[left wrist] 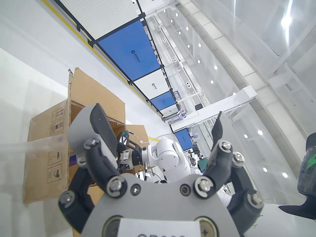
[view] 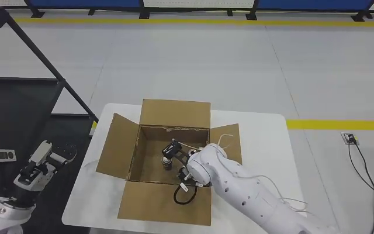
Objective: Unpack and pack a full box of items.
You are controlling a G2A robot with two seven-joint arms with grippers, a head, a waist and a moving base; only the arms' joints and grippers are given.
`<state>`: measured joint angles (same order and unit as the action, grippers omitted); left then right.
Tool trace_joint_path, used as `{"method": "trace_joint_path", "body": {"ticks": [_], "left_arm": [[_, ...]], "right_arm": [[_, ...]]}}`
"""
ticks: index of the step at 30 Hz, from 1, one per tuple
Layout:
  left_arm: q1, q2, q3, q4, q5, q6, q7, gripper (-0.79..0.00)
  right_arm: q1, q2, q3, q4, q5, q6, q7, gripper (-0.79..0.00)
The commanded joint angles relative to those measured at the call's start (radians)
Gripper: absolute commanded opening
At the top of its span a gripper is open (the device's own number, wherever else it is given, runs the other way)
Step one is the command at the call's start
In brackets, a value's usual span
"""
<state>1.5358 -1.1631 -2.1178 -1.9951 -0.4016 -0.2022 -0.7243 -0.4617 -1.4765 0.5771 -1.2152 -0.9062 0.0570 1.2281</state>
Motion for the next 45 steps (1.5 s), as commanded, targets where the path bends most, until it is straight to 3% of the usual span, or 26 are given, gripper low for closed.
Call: {"method": "trace_joint_path", "body": {"ticks": [1, 3, 6, 12, 17, 24, 28, 32, 36, 40, 45], "left_arm": [[0.000, 0.000, 0.000, 0.000, 0.000, 0.000, 0.000, 0.000], [0.000, 0.000, 0.000, 0.000, 0.000, 0.000, 0.000, 0.000], [0.000, 0.000, 0.000, 0.000, 0.000, 0.000, 0.000, 0.000], [0.000, 0.000, 0.000, 0.000, 0.000, 0.000, 0.000, 0.000], [0.000, 0.000, 0.000, 0.000, 0.000, 0.000, 0.000, 0.000], [0.000, 0.000, 0.000, 0.000, 0.000, 0.000, 0.000, 0.000], [0.000, 0.000, 0.000, 0.000, 0.000, 0.000, 0.000, 0.000], [0.000, 0.000, 0.000, 0.000, 0.000, 0.000, 0.000, 0.000], [0.000, 0.000, 0.000, 0.000, 0.000, 0.000, 0.000, 0.000], [0.000, 0.000, 0.000, 0.000, 0.000, 0.000, 0.000, 0.000], [0.000, 0.000, 0.000, 0.000, 0.000, 0.000, 0.000, 0.000]], "right_arm": [[0.000, -0.004, 0.002, 0.014, 0.009, -0.005, 0.004, -0.486], [0.002, -0.008, 0.002, 0.024, 0.010, -0.010, 0.000, -0.557], [0.003, -0.013, 0.010, 0.014, 0.008, -0.017, -0.028, -0.785], [-0.016, 0.001, 0.057, -0.150, -0.050, 0.009, -0.021, -0.785], [-0.088, 0.044, 0.165, -0.467, -0.166, 0.060, 0.096, -0.785], [-0.302, 0.116, 0.460, -0.942, -0.400, 0.113, 0.252, -0.785], [-0.480, 0.144, 0.657, -1.098, -0.505, 0.130, 0.295, -0.785], [-0.649, 0.160, 0.886, -1.102, -0.471, 0.138, 0.264, -0.785], [-0.790, 0.167, 1.064, -0.998, -0.332, 0.086, 0.147, -0.785], [-0.859, 0.169, 1.125, -0.853, -0.288, 0.062, -0.010, -0.785], [-0.817, 0.168, 1.087, -0.674, -0.332, 0.085, -0.146, -0.785]]}}
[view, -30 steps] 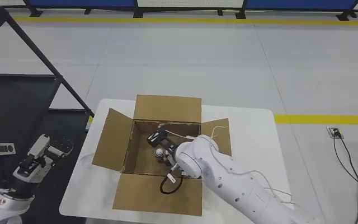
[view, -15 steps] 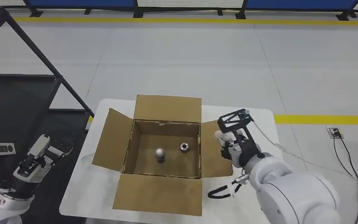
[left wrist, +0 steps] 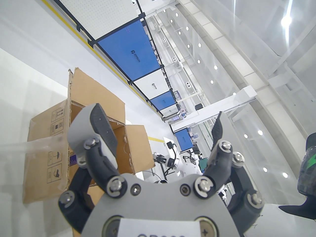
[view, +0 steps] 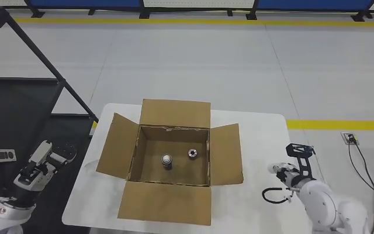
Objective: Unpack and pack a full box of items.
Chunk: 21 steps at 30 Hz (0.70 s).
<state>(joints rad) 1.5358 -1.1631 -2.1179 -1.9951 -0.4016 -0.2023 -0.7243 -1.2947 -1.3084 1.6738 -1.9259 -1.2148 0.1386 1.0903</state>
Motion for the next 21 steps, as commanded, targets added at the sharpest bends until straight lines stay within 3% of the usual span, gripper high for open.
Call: {"method": "trace_joint_path", "body": {"ticks": [1, 9, 12, 19, 20, 21], "left_arm": [[0.000, 0.000, 0.000, 0.000, 0.000, 0.000, 0.000, 0.000], [0.000, 0.000, 0.000, 0.000, 0.000, 0.000, 0.000, 0.000], [0.000, 0.000, 0.000, 0.000, 0.000, 0.000, 0.000, 0.000], [0.000, 0.000, 0.000, 0.000, 0.000, 0.000, 0.000, 0.000], [0.000, 0.000, 0.000, 0.000, 0.000, 0.000, 0.000, 0.000], [0.000, 0.000, 0.000, 0.000, 0.000, 0.000, 0.000, 0.000]], "right_arm": [[0.040, 0.000, -0.023, 0.064, -0.028, 0.002, -0.019, -0.785], [0.214, 0.004, -0.090, 0.277, -0.080, -0.021, 0.034, -0.773], [0.248, 0.006, -0.098, 0.318, -0.075, -0.030, 0.052, -0.610], [0.293, 0.008, -0.119, 0.399, -0.070, -0.039, 0.073, -0.394], [0.292, 0.008, -0.121, 0.399, -0.067, -0.037, 0.069, -0.175], [0.287, 0.009, -0.121, 0.393, -0.067, -0.033, 0.067, -0.043]]}}
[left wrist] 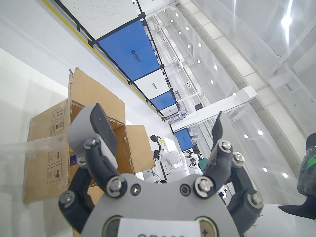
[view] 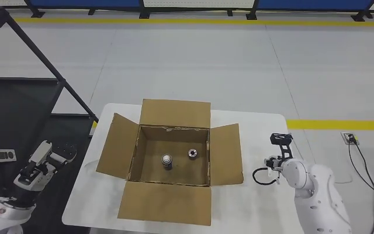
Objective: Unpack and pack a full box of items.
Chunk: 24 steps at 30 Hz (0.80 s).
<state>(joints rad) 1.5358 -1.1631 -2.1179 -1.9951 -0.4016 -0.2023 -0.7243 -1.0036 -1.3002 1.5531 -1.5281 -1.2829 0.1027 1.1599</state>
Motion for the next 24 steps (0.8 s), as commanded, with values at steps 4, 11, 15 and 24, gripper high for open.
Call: {"method": "trace_joint_path", "body": {"ticks": [4, 11, 15, 24], "left_arm": [[0.000, 0.000, 0.000, 0.000, 0.000, 0.000, 0.000, 0.000], [0.000, 0.000, 0.000, 0.000, 0.000, 0.000, 0.000, 0.000], [0.000, 0.000, 0.000, 0.000, 0.000, 0.000, 0.000, 0.000], [0.016, 0.004, -0.028, 0.011, -0.039, -0.002, -0.010, 0.000]], "right_arm": [[-0.037, 0.004, 0.015, -0.066, 0.011, 0.013, 0.005, 0.000], [-0.132, 0.009, 0.032, -0.382, -0.059, 0.084, 0.005, 0.000], [-0.179, 0.008, -0.028, -0.719, -0.108, 0.066, 0.004, 0.000], [0.154, -0.032, -0.532, -0.664, 0.069, -0.172, 0.081, 0.000]]}}
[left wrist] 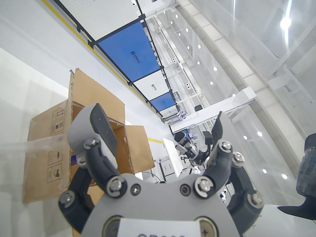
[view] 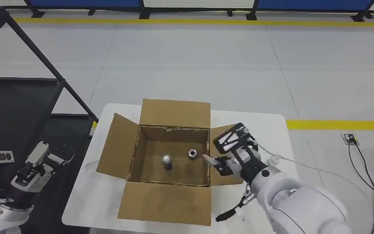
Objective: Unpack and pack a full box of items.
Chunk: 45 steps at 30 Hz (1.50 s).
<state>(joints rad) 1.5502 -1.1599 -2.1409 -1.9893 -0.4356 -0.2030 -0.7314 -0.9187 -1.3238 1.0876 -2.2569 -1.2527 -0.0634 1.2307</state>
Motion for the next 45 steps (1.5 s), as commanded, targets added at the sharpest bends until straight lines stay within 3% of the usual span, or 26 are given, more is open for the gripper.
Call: {"method": "trace_joint_path", "body": {"ticks": [1, 5, 10, 14, 19, 26, 27, 28, 29, 33, 40, 45], "left_arm": [[0.003, 0.001, -0.009, 0.011, -0.011, -0.003, -0.005, 0.000], [0.011, 0.002, -0.022, 0.027, -0.039, -0.003, 0.015, 0.000], [0.013, 0.002, -0.025, 0.027, -0.043, -0.001, 0.024, 0.000], [0.013, 0.002, -0.025, 0.027, -0.043, -0.001, 0.024, 0.000], [0.013, 0.002, -0.025, 0.027, -0.043, -0.001, 0.024, 0.000], [0.013, 0.002, -0.025, 0.027, -0.043, -0.001, 0.024, 0.000], [0.013, 0.002, -0.025, 0.027, -0.043, -0.001, 0.024, 0.000], [0.013, 0.002, -0.025, 0.027, -0.043, -0.001, 0.024, 0.000], [0.013, 0.002, -0.025, 0.027, -0.043, -0.001, 0.024, 0.000], [0.013, 0.002, -0.025, 0.027, -0.043, -0.001, 0.024, 0.000], [0.013, 0.002, -0.025, 0.027, -0.043, -0.001, 0.024, 0.000], [0.013, 0.002, -0.025, 0.027, -0.043, -0.001, 0.024, 0.000]], "right_arm": [[0.134, -0.021, -0.109, 0.137, 0.081, -0.002, 0.011, 0.000], [0.360, -0.081, -0.273, 0.464, 0.253, 0.010, -0.010, 0.000], [0.508, -0.165, -0.454, 0.818, 0.375, 0.033, -0.117, 0.000], [0.550, -0.226, -0.546, 1.026, 0.422, 0.060, -0.197, 0.000], [0.572, -0.277, -0.583, 1.228, 0.473, 0.045, -0.285, 0.000], [0.585, -0.324, -0.609, 1.375, 0.455, 0.058, -0.369, 0.000], [0.588, -0.329, -0.609, 1.394, 0.454, 0.056, -0.375, -0.018], [0.589, -0.334, -0.610, 1.410, 0.455, 0.051, -0.377, -0.151], [0.591, -0.338, -0.610, 1.422, 0.459, 0.047, -0.381, -0.453], [0.592, -0.354, -0.608, 1.462, 0.469, 0.021, -0.383, -0.767], [0.586, -0.362, -0.592, 1.458, 0.443, 0.024, -0.411, -0.785], [0.553, -0.335, -0.535, 1.296, 0.403, 0.051, -0.439, -0.785]]}}
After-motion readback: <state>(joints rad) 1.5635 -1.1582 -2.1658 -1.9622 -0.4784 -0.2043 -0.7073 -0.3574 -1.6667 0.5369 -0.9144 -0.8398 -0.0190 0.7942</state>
